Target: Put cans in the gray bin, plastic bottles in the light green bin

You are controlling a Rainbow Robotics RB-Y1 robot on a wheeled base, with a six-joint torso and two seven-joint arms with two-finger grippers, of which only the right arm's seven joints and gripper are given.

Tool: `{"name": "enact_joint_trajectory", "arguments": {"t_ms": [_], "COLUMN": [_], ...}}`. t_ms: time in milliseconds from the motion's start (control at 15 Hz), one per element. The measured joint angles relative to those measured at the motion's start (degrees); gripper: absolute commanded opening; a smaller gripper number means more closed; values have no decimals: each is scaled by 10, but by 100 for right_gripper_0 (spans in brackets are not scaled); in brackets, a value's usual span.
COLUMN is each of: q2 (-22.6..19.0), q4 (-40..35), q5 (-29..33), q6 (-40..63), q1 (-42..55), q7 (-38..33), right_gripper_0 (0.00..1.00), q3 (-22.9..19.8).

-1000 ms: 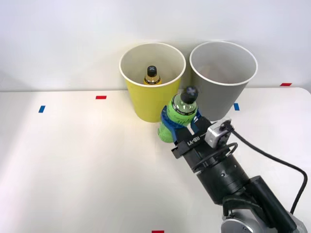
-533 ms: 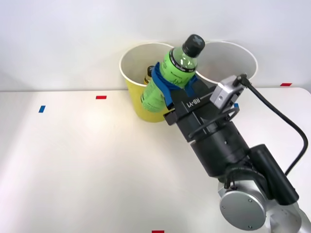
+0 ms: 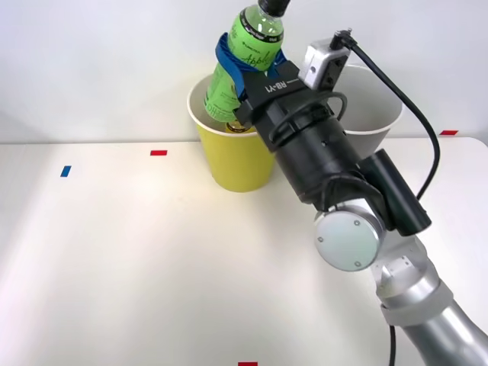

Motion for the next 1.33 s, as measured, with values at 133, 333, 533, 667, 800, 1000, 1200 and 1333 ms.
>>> {"name": "enact_joint_trajectory", "arguments": {"t_ms": [133, 333, 533, 667, 800, 1000, 1200, 1333], "q2": [22, 58, 76, 76, 74, 72, 69, 69], "q4": [66, 195, 303, 336, 366, 374, 374, 374], "q5": [3, 15, 18, 14, 9, 4, 2, 0], "q6": [-18, -72, -115, -121, -124, -133, -135, -136], "q1": [-41, -116, -194, -222, -240, -243, -243, -243], "q7": [3, 5, 5, 4, 3, 2, 4, 4], "right_gripper_0": [0, 0, 0, 0, 1, 63, 100, 100], "q3": [-2, -2, -3, -4, -4, -4, -4, -4]}}
